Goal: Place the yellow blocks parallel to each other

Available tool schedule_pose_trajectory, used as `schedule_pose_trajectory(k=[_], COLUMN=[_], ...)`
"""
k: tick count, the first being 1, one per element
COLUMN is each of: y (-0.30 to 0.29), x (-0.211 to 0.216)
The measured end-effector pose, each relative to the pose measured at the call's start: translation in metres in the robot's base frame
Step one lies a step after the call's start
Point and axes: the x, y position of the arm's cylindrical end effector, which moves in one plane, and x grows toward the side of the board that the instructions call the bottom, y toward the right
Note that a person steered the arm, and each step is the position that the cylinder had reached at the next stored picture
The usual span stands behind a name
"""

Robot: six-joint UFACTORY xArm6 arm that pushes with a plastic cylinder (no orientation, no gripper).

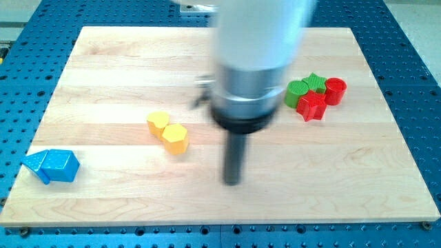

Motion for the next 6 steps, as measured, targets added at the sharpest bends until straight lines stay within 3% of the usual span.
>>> schedule_pose_trajectory(k=[1,2,3,4,5,6], y=[-0.045,-0.05,-0.071,-0.056,0.018,-0.029], x=[0.0,-0.002,-0.035,-0.081,-0.106,-0.096])
